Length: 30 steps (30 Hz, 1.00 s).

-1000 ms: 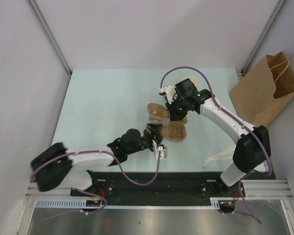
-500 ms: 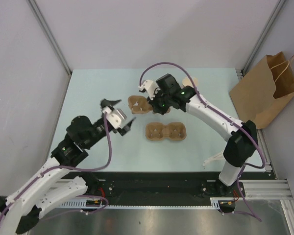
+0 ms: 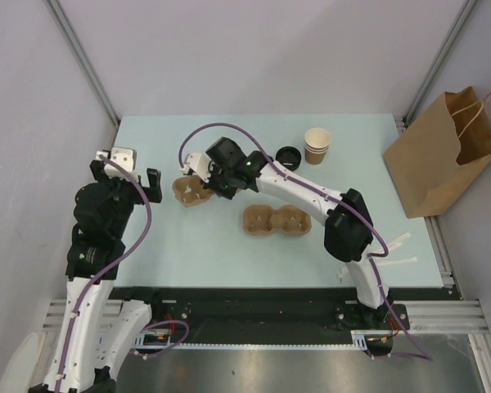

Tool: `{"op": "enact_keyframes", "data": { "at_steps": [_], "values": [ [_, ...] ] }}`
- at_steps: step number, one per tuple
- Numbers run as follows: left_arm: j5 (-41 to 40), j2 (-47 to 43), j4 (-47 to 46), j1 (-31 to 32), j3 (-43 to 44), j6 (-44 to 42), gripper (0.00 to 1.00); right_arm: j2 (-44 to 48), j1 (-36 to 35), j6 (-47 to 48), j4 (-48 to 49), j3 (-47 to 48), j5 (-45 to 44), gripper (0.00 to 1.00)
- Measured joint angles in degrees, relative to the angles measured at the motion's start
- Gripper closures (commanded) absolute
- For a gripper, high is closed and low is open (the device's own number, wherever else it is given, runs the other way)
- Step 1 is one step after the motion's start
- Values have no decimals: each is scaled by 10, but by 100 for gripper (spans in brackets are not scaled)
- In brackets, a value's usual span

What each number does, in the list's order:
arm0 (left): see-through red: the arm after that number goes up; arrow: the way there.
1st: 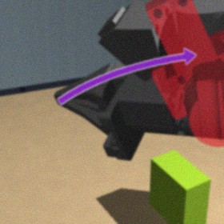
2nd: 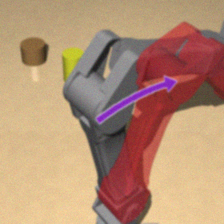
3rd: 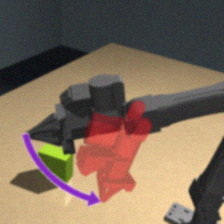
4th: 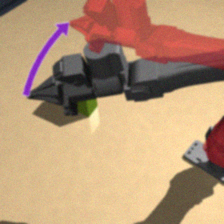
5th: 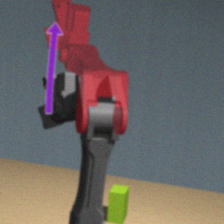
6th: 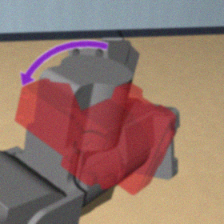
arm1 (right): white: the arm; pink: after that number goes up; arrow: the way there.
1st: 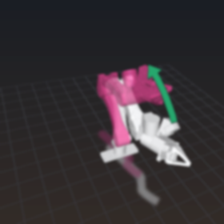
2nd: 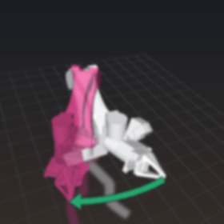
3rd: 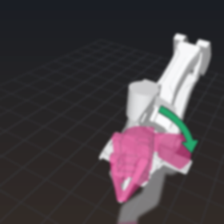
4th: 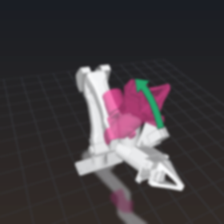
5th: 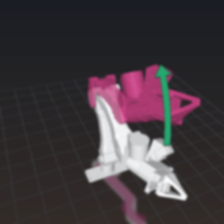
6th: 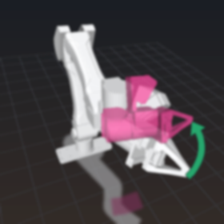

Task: Pack the takeout coffee

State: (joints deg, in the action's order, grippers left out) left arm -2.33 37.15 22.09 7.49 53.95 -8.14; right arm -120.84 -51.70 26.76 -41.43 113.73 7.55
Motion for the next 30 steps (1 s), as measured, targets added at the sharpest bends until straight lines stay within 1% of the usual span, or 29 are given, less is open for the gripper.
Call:
{"op": "enact_keyframes", "data": {
  "at_steps": [2,7,12,17,23,28,29,30],
  "values": [
    [6,7,13,-24,0,14,5,-14,-5,9,-1,14,-4,100],
    [60,48,32,-111,2,68,5,-32,-12,28,-3,18,-24,100],
    [91,87,40,-150,3,109,5,-79,-18,51,6,70,-43,100],
    [121,105,59,-214,32,130,4,-117,-21,89,54,89,-43,100],
    [136,96,61,-238,54,131,4,-174,-30,139,119,115,-36,100],
    [143,89,76,-246,54,131,3,-235,-39,173,156,171,-35,100],
    [144,89,77,-246,54,131,3,-239,-40,177,159,175,-35,99],
    [146,89,79,-247,54,131,3,-243,-41,182,163,178,-36,95]
  ]
}}
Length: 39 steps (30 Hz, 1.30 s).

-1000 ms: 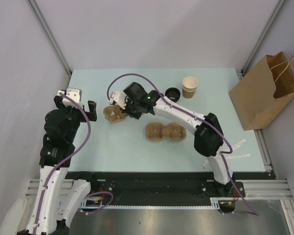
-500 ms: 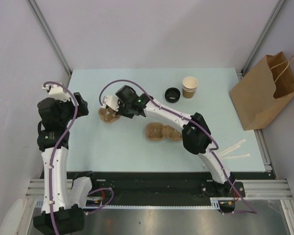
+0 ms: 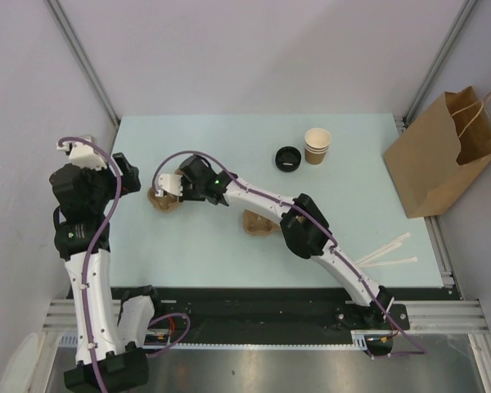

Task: Pack the takeout coffee

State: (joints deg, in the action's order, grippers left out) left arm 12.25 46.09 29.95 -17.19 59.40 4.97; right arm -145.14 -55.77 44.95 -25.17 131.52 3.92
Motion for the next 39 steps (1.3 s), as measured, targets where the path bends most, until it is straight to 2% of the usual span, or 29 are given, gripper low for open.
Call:
{"op": "enact_keyframes", "data": {
  "at_steps": [1,4,7,12,15,16,17,20,23,26,28,33,39],
  "values": [
    [1,0,2,0,0,0,3,-5,-1,6,3,4,-1,78],
    [4,2,3,-1,0,0,3,-9,-4,17,8,6,-9,40],
    [8,7,3,-1,0,0,2,-9,-6,27,13,6,-20,29],
    [20,19,3,-1,0,0,1,-7,-7,26,5,15,-30,27],
    [34,24,3,-2,1,-1,0,15,-5,10,-32,12,-28,21],
    [44,27,2,-2,1,-2,1,32,-2,3,-45,2,-19,5],
    [51,30,2,-2,2,-4,1,57,1,-5,-66,-14,-8,3],
    [88,42,3,-2,4,-14,0,168,18,-27,-133,-86,35,2],
    [110,56,6,-2,4,-31,0,313,44,-39,-167,-202,63,5],
    [125,66,12,3,3,-56,1,447,73,-51,-188,-332,73,11],
    [123,68,18,21,3,-77,1,503,88,-61,-213,-403,76,16],
    [109,63,28,128,-1,-128,0,527,123,-88,-253,-517,88,26],
    [85,59,33,194,-6,-156,1,527,150,-120,-252,-574,85,33]
  ]
}}
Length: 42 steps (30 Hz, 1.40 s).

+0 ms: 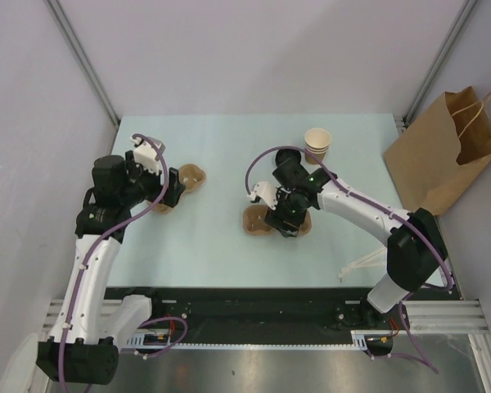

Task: Pack the takeout coffee

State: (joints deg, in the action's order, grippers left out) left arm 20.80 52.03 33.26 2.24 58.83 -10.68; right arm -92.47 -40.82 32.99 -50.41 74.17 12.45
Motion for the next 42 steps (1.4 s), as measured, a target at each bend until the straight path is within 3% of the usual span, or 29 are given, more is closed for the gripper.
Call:
{"op": "enact_keyframes", "data": {
  "at_steps": [8,11,12,13,18,20,31,37,38,41,42],
  "values": [
    [-14,1,0,9,0,-5,1,-31,-2,-16,50,-45,-10,44],
    [-17,1,0,9,0,-6,0,-53,-2,-17,68,-51,-14,60],
    [-18,1,0,9,0,-6,1,-59,-2,-18,74,-53,-16,72],
    [-20,1,-1,9,0,-6,0,-64,-2,-20,77,-54,-18,77],
    [-26,2,-1,9,0,-10,0,-66,12,-30,101,-57,-25,97],
    [-26,4,-1,9,0,-10,0,-59,33,-33,102,-57,-24,100],
    [-26,20,-16,10,0,-10,0,18,261,-37,78,-57,-60,100],
    [-26,37,-23,13,0,-9,0,7,299,-42,79,-57,-114,99],
    [-27,39,-23,14,0,-9,1,3,299,-44,79,-57,-122,85],
    [-27,43,-23,14,0,-9,1,-10,298,-54,80,-59,-147,54],
    [-28,43,-23,14,0,-9,0,-11,297,-58,79,-59,-152,49]
  ]
}}
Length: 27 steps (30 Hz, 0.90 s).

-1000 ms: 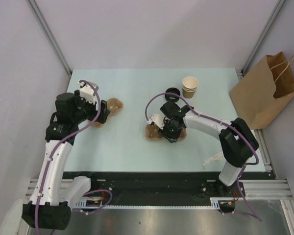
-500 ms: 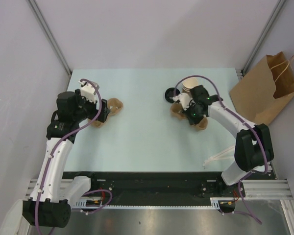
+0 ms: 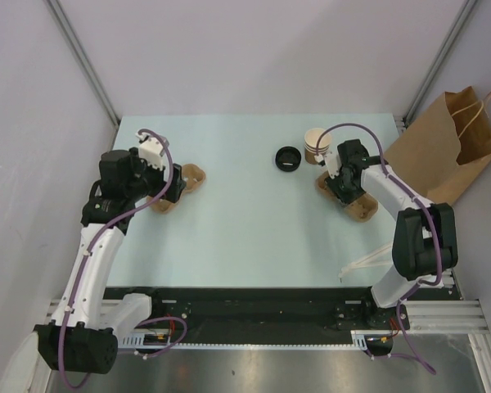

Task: Pack the takeout coffee

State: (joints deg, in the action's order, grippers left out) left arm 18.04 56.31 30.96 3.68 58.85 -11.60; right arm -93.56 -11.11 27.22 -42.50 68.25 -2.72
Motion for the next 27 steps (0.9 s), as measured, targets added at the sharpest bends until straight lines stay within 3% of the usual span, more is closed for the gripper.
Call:
{"op": "enact_keyframes", "data": {
  "at_steps": [3,7,13,20,27],
  "values": [
    [0,0,1,2,2,0,1,4,-6,-6,-3,1,0,46],
    [-1,5,5,3,15,-1,1,16,-16,-8,-27,27,30,49],
    [-1,12,5,5,30,0,0,15,-7,-39,-14,167,92,53],
    [-1,30,4,8,33,1,0,-130,7,-84,-2,428,128,59],
    [-1,33,4,8,34,2,1,-269,26,-142,-24,551,110,63]
  ]
}}
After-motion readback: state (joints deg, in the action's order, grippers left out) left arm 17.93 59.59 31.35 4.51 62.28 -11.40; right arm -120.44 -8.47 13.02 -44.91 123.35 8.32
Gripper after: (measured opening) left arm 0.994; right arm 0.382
